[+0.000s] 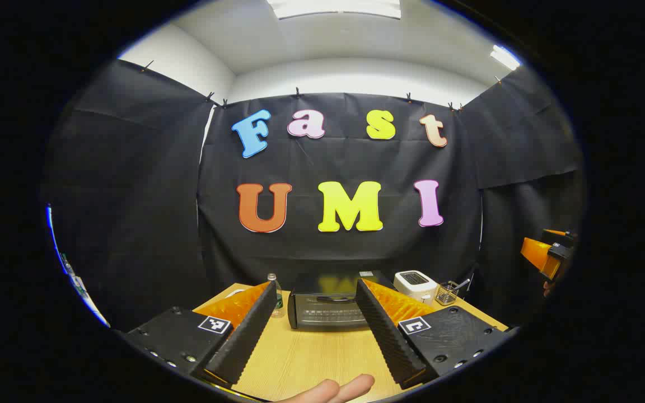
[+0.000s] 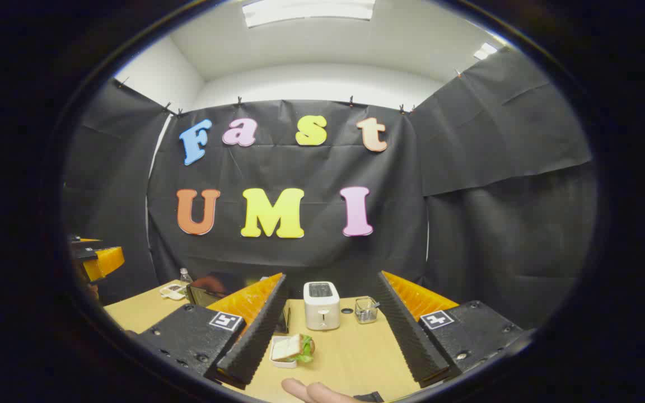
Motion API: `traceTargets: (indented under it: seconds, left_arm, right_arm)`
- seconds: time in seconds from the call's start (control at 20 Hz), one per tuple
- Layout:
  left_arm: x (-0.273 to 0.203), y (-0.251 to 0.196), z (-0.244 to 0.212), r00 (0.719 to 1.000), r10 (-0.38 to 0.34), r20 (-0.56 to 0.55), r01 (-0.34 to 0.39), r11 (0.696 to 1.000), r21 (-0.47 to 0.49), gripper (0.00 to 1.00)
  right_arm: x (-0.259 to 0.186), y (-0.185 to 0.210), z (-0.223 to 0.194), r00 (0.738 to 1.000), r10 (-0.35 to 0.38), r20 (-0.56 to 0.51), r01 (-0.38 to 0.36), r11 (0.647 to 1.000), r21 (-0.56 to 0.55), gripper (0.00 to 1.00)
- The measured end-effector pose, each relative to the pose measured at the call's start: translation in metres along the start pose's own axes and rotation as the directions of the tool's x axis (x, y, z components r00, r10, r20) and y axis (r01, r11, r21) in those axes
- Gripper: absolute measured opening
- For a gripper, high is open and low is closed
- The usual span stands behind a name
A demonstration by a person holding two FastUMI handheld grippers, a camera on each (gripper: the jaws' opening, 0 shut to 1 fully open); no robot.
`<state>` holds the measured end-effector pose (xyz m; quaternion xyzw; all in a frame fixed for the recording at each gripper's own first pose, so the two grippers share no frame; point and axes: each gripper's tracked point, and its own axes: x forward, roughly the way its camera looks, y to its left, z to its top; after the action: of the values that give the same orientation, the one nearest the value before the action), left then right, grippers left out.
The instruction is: Open the electric oven with the left hand, put the food in, and close the electric oven.
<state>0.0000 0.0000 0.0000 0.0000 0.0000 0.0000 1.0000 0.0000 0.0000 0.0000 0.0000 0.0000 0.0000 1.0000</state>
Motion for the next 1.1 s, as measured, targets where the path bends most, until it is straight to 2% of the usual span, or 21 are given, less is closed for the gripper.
traceTargets:
  seconds: [0.05, 0.3, 0.35, 0.55, 0.7, 0.75, 1.1]
  left_arm:
    - [-0.001, -0.001, -0.001, 1.0, -0.002, -0.002, 0.002, 1.0, -0.001, 0.93]
    - [-0.004, -0.002, -0.005, 1.0, -0.005, -0.02, 0.004, 1.0, -0.011, 0.93]
    - [-0.004, -0.003, -0.005, 1.0, -0.008, -0.02, 0.008, 1.0, -0.017, 0.93]
    - [-0.003, -0.001, -0.007, 1.0, 0.001, -0.028, -0.002, 1.0, -0.014, 0.93]
    - [-0.002, -0.007, -0.008, 1.0, -0.014, -0.028, 0.014, 1.0, -0.009, 0.93]
    - [0.0, -0.007, -0.01, 0.999, -0.014, -0.031, 0.014, 1.0, -0.006, 0.93]
    - [0.038, -0.014, -0.023, 0.998, -0.024, -0.062, 0.024, 1.0, -0.006, 0.93]
  right_arm:
    - [-0.001, 0.0, 0.002, 1.0, 0.003, 0.004, -0.003, 1.0, -0.002, 1.0]
    - [-0.009, -0.001, 0.01, 1.0, 0.004, 0.027, -0.003, 1.0, -0.017, 1.0]
    - [-0.01, 0.0, 0.012, 1.0, 0.005, 0.029, -0.004, 1.0, -0.015, 0.9]
    - [-0.014, -0.001, 0.024, 0.998, -0.002, 0.06, 0.003, 1.0, -0.025, 0.89]
    - [-0.017, 0.001, 0.025, 0.998, 0.007, 0.068, -0.004, 0.999, -0.036, 0.89]
    - [-0.017, 0.001, 0.023, 0.998, 0.006, 0.065, -0.004, 0.999, -0.037, 1.0]
    - [0.001, -0.003, 0.013, 0.999, 0.007, 0.039, -0.006, 1.0, -0.026, 1.0]
